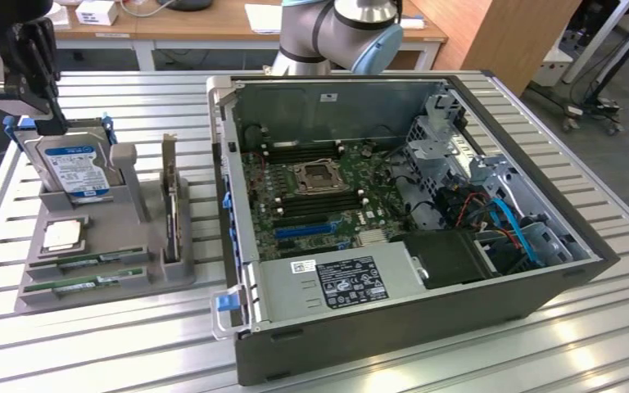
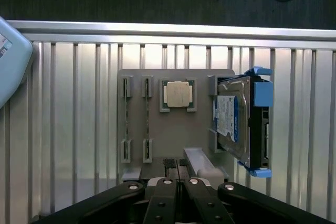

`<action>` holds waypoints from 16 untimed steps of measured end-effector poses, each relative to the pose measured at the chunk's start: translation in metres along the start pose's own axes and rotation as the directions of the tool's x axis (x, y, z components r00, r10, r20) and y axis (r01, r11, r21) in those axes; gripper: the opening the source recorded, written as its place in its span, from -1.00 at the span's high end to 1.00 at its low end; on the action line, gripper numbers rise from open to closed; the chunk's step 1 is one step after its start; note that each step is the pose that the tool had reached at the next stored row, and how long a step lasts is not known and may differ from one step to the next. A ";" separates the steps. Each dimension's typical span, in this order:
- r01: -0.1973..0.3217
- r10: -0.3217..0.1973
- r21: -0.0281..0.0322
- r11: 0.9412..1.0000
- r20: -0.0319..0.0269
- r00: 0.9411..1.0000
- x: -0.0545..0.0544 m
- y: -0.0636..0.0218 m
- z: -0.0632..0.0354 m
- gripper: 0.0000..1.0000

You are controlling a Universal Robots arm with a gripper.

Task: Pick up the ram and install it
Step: 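Pick up the ram and move it above insertion slot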

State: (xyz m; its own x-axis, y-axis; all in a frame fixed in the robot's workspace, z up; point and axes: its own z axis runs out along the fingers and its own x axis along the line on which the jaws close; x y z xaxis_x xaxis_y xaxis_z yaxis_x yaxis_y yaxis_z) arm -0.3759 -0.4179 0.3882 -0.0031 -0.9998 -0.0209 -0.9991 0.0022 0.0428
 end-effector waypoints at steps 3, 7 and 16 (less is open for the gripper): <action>0.000 0.000 0.000 1.000 0.000 1.000 0.000 0.0000 0.0000 0.67; 0.000 0.000 0.000 1.000 0.000 1.000 0.000 0.0000 0.0000 0.42; 0.000 0.000 0.000 1.000 0.000 1.000 0.000 -0.0001 0.0019 0.29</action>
State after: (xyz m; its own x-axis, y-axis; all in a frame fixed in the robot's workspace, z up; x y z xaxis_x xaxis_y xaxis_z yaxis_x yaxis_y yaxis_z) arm -0.3759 -0.4178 0.3863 -0.0031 -0.9998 -0.0210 -0.9991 0.0022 0.0427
